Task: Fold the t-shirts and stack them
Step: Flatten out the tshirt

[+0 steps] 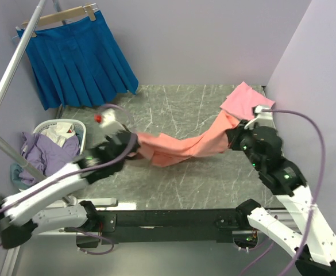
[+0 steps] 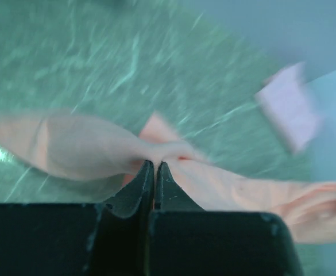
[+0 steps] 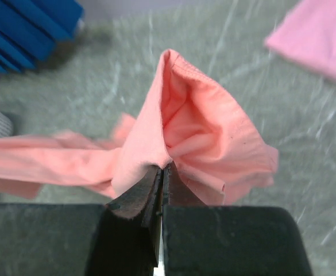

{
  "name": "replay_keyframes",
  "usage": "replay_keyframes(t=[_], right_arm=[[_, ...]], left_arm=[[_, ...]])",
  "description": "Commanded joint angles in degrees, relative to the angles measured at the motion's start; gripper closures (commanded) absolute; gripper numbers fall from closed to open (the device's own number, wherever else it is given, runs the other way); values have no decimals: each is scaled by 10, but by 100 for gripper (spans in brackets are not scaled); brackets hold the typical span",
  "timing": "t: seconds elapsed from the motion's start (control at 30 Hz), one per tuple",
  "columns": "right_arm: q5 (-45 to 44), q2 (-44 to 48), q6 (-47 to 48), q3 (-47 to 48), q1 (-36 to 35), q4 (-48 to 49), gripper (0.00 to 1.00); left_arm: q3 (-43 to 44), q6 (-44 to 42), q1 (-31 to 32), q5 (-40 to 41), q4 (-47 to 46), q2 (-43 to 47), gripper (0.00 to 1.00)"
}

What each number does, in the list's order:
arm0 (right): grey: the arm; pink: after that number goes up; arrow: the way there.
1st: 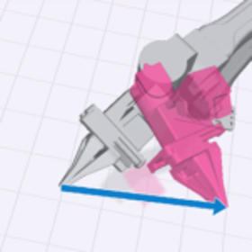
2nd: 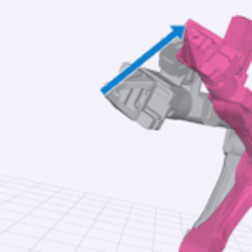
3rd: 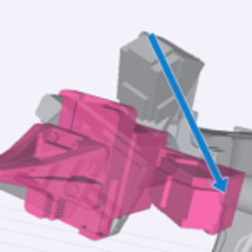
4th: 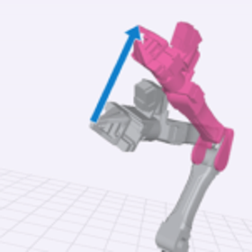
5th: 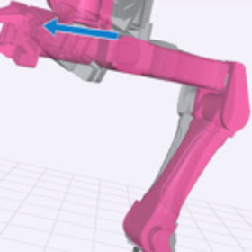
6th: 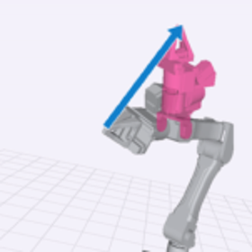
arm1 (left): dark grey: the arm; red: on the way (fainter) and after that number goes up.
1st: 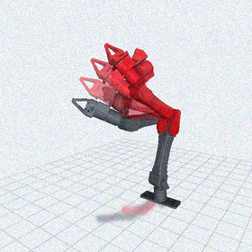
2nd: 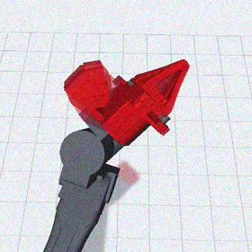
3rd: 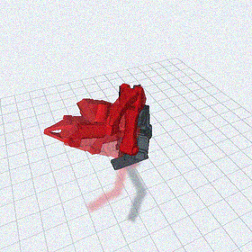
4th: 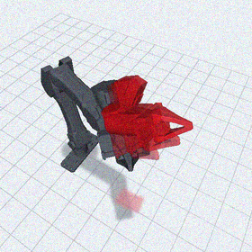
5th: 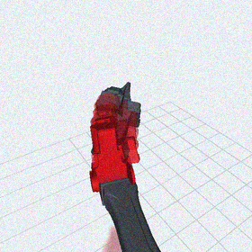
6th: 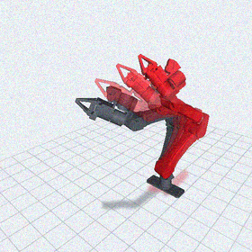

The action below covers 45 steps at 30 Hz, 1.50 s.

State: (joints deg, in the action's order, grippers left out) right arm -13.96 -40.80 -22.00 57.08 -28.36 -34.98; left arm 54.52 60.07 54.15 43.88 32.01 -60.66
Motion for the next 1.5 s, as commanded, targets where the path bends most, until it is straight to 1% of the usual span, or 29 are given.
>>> replay_keyframes(t=[0.0,0.07,0.2,0.3,0.33,0.37,0.43,0.47,0.53,0.57,0.67,0.77,0.8,0.87,0.9,1.0,1.03,1.07,1.1,1.13,1.2,1.23,1.27,1.3,1.33,1.37,1.4,1.43,1.47], right_arm=[[-34,17,46,97,-1,-28,100],[-50,13,50,129,-1,-50,100],[-38,38,53,169,-1,-65,100],[-31,67,53,205,-1,-79,100],[-28,71,56,217,-1,-86,100],[-24,76,57,245,-1,-104,100],[-7,78,60,270,-1,-118,100],[0,84,61,288,-1,-124,100],[20,93,58,306,-1,-126,100],[30,103,56,310,0,-126,100],[40,117,53,314,0,-113,100],[24,100,64,315,-1,-116,100],[26,96,68,311,0,-113,100],[34,79,67,285,-1,-96,100],[42,73,63,270,0,-87,100],[41,48,52,185,0,-27,100],[33,26,52,144,0,6,100],[26,12,53,128,0,21,100],[8,-7,56,115,0,36,100],[-1,-47,60,99,0,60,100],[-36,-94,74,97,1,83,100],[-48,-140,80,102,1,110,100],[-55,-166,87,109,5,123,100],[-56,-193,99,119,18,136,100],[-49,-251,100,158,28,137,100],[-45,-281,100,184,38,133,100],[-37,-312,104,209,51,131,100],[-8,-374,106,256,77,134,100],[8,-409,104,285,93,129,100]], left_arm=[[135,-115,-11,41,78,92,99],[189,-120,-11,46,128,106,99],[229,-124,-12,43,169,146,99],[248,-128,-11,17,184,183,97],[255,-133,-12,-10,188,193,95],[270,-142,-12,-24,192,195,95],[285,-145,-12,-48,215,194,95],[297,-150,-12,-81,220,194,96],[303,-152,-12,-113,223,197,98],[308,-155,-12,-147,223,200,98],[318,-162,-12,-192,214,208,95],[325,-167,-12,-208,201,211,93],[323,-171,-12,-223,196,213,91],[316,-172,-12,-227,182,211,89],[311,-170,-12,-224,178,206,86],[274,-160,-12,-185,173,181,84],[254,-157,-12,-142,171,171,84],[243,-153,-12,-121,163,161,84],[234,-152,-12,-95,158,137,83],[220,-151,-11,-37,154,122,83],[212,-147,-15,36,136,73,80],[212,-150,-24,65,122,56,79],[213,-178,-64,69,101,39,79],[216,-201,-98,36,37,8,80],[220,-223,-136,-17,9,-8,81],[221,-239,-207,-89,-17,-23,81],[223,-244,-236,-115,-35,-63,82],[230,-249,-287,-130,-61,-87,84],[235,-251,-310,-162,-69,-112,85]])
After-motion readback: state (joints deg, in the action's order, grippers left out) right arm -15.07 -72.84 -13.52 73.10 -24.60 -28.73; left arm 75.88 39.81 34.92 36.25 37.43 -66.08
